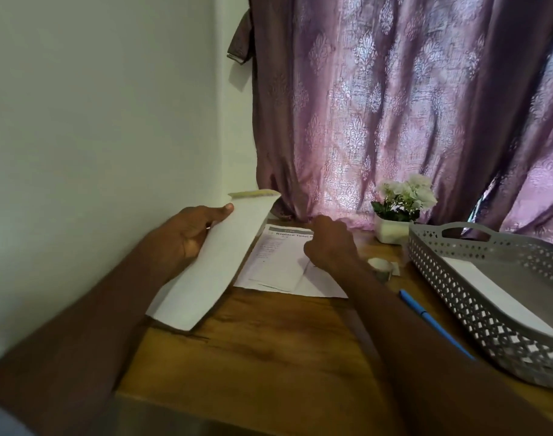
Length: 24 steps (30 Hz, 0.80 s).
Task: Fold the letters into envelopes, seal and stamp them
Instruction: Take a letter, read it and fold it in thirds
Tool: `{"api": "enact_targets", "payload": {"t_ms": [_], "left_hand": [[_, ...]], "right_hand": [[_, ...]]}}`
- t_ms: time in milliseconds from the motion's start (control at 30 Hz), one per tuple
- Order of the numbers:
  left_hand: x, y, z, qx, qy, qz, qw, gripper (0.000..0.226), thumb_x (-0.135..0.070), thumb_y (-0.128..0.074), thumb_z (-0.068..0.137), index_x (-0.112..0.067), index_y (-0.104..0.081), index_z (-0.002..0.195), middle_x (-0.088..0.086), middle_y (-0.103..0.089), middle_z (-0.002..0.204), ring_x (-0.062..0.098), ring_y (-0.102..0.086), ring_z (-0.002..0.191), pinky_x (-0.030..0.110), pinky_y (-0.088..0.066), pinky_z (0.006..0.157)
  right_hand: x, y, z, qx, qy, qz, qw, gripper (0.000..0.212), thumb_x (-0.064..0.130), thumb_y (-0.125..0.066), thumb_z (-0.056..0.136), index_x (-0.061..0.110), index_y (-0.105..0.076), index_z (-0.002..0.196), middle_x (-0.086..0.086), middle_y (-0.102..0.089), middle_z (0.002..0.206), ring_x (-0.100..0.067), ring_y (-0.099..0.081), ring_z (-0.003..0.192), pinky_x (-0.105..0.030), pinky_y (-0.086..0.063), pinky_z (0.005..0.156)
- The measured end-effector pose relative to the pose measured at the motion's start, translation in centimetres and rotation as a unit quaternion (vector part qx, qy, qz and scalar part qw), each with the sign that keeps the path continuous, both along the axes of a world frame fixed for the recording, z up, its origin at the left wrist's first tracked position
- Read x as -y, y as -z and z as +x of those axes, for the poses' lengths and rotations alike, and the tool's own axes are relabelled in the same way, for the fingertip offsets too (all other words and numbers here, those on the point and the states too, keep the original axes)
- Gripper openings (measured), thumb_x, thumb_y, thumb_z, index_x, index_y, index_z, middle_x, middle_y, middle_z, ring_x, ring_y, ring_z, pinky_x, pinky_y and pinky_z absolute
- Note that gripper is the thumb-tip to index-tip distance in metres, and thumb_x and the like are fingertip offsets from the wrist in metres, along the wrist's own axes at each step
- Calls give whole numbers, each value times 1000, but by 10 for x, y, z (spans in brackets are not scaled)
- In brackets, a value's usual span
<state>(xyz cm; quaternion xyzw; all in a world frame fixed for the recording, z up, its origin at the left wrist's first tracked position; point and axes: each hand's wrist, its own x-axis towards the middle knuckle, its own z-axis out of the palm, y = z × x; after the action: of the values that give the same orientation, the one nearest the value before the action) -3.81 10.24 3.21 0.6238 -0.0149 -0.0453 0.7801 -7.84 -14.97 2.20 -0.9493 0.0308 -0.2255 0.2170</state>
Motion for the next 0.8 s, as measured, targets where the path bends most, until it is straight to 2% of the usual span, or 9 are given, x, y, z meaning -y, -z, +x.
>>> {"api": "enact_targets", "payload": {"t_ms": [133, 200, 267, 333, 400, 500, 633, 733, 800], "left_hand": [[0, -1, -4, -31, 44, 4, 999, 23, -17, -70, 96, 2, -69, 109, 16, -79, 86, 26, -77, 66, 40, -64, 57], [0, -3, -4, -34, 56, 7, 998, 18, -12, -66, 97, 1, -69, 108, 16, -78, 87, 27, -76, 69, 39, -64, 61], [0, -5, -3, -26, 57, 22, 998, 20, -10, -65, 94, 1, -67, 110, 16, -76, 92, 28, -73, 75, 37, -63, 70], [-1, -7, -2, -18, 55, 37, 998, 18, -7, -61, 89, 0, -65, 106, 16, -73, 90, 28, -71, 75, 35, -59, 72], [-1, -7, -1, -23, 50, 47, 997, 16, -5, -58, 85, -1, -66, 99, 16, -74, 85, 29, -72, 70, 33, -59, 69], [0, -5, -3, -32, 35, 53, 997, 10, -6, -59, 85, -3, -67, 90, 15, -74, 77, 28, -72, 60, 30, -59, 57], [2, -2, -1, -6, 24, 66, 997, 8, -17, -65, 94, -10, -67, 93, 10, -71, 79, 21, -70, 58, 31, -55, 60], [6, -1, -2, -12, 22, 68, 997, 16, -23, -65, 98, -9, -68, 106, 11, -75, 81, 24, -72, 65, 33, -57, 62], [10, -1, -3, -9, 24, 79, 997, 17, -23, -63, 99, -8, -68, 106, 10, -76, 76, 23, -73, 61, 31, -58, 56]], "right_hand": [[0, 5, 1, -64, -13, -31, 997, 30, 11, -66, 89, 6, -65, 119, -12, -64, 122, -30, -62, 114, -26, -41, 79], [-1, 4, 0, -76, -12, -32, 996, 20, 11, -67, 88, 6, -67, 107, -12, -65, 115, -30, -63, 113, -25, -39, 77], [-3, 2, -2, -72, -9, -25, 997, 6, 11, -64, 88, 10, -60, 84, -10, -61, 100, -31, -64, 107, -25, -39, 75], [-6, 3, -3, -50, -3, -12, 999, 8, 15, -62, 90, 11, -57, 85, -9, -63, 100, -31, -66, 104, -26, -41, 75], [-10, 7, -3, -26, 1, -10, 1000, 23, 27, -64, 93, 9, -67, 107, -10, -69, 116, -30, -66, 109, -29, -48, 83], [-13, 15, -1, -31, -21, -19, 999, 57, 57, -63, 93, 18, -64, 134, -8, -66, 135, -28, -61, 122, -39, -50, 103], [-16, 23, 0, -75, -14, -38, 996, 80, 78, -62, 81, 16, -61, 133, -10, -64, 133, -31, -55, 125, -40, -47, 103], [-17, 26, -2, -67, -11, -26, 997, 83, 83, -62, 75, 17, -64, 125, -9, -68, 124, -29, -59, 119, -38, -50, 95], [-18, 25, -4, -61, -11, -21, 998, 82, 82, -65, 74, 16, -65, 124, -10, -68, 123, -30, -60, 117, -39, -52, 95]]}}
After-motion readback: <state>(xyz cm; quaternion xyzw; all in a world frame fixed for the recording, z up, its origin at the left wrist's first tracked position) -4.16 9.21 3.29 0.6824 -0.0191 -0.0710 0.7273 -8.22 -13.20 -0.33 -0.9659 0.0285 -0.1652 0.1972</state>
